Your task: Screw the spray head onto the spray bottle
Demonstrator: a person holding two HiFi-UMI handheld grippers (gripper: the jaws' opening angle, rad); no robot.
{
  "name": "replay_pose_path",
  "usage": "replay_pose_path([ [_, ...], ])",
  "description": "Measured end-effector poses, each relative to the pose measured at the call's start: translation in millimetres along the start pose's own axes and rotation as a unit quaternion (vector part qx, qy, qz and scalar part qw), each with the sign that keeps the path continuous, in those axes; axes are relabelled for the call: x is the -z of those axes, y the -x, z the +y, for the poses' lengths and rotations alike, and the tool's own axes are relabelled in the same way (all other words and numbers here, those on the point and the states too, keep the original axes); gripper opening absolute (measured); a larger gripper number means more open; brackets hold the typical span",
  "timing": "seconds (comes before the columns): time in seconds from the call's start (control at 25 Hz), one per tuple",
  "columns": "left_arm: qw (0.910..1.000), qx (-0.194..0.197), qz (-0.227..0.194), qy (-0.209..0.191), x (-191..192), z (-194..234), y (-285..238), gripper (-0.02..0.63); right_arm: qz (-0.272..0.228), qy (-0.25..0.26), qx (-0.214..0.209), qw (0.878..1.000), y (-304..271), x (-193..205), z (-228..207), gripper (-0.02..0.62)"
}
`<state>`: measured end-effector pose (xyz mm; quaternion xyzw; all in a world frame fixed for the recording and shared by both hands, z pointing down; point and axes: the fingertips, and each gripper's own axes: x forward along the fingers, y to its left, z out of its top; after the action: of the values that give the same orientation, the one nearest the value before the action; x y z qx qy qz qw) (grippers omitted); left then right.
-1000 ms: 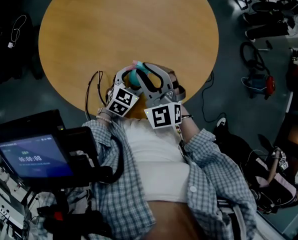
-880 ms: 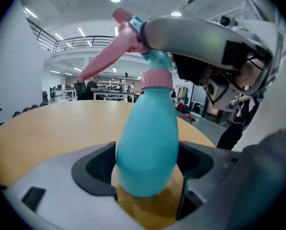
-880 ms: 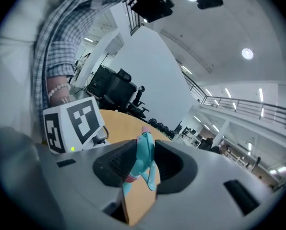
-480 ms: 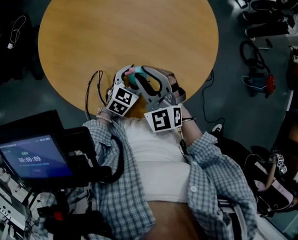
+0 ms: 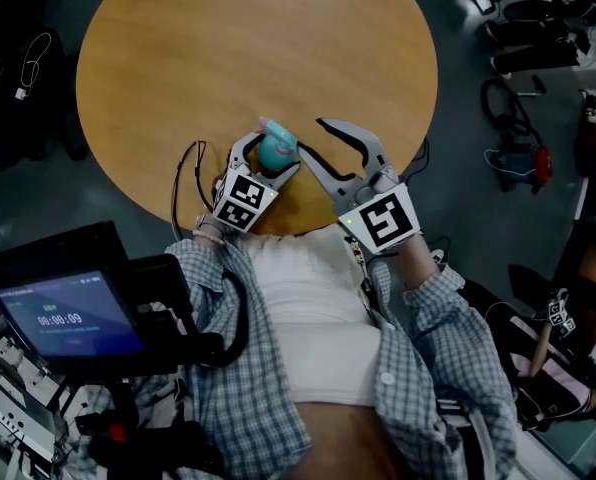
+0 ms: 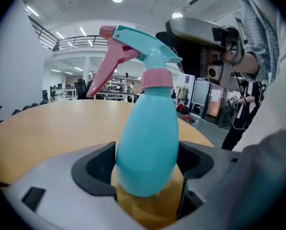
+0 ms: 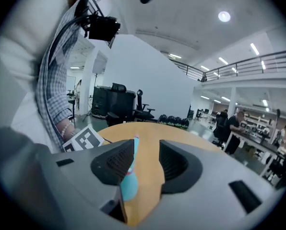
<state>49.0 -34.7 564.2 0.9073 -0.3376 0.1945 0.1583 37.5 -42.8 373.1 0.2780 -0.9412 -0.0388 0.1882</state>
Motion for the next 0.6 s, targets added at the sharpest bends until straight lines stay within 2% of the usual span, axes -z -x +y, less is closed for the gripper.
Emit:
replay_pose_path([
  [0.04,1.0000,0.000,0.000,0.000,0,0,0,0.388,0.015,-0.012,-0.016,1.000,4,8,-5,0.141],
  [0.12,1.0000,-0.001,-0.001,0.000,0,0,1,0.388,0.053,0.006,-0.066,0.996,9,33,-8,0.141],
  [0.24,1.0000,0.000,0.000,0.000,0,0,2,0.388,0.100,0.027,-0.144,0.984,8,68,5,0.141],
  [0.4,1.0000,0.002,0.004,0.001,5,0,6,0.389,0.111,0.018,-0.226,0.968,-4,85,28,0.141],
  [0.6,0.9999,0.006,0.007,-0.005,11,0,10,0.388,0.127,0.055,-0.299,0.944,-27,88,45,0.141],
])
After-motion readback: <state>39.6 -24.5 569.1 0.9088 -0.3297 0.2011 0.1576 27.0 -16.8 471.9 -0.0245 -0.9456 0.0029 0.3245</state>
